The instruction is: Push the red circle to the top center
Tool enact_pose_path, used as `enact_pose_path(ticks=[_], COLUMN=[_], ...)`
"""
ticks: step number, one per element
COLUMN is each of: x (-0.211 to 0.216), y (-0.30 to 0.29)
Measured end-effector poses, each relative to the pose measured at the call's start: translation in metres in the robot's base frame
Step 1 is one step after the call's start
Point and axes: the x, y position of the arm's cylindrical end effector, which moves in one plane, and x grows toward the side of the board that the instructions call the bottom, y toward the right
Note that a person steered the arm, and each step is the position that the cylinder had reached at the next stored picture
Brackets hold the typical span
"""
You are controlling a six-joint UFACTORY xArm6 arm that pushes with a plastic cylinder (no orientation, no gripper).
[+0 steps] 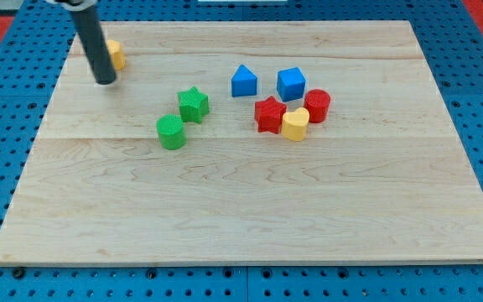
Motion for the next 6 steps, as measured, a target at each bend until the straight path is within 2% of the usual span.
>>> enact_pose_path(ticks=[2,3,5,6], x=[-0.070,-0.076,-0.040,-0.036], y=[-0.001,-0.001,-0.003,-0.002])
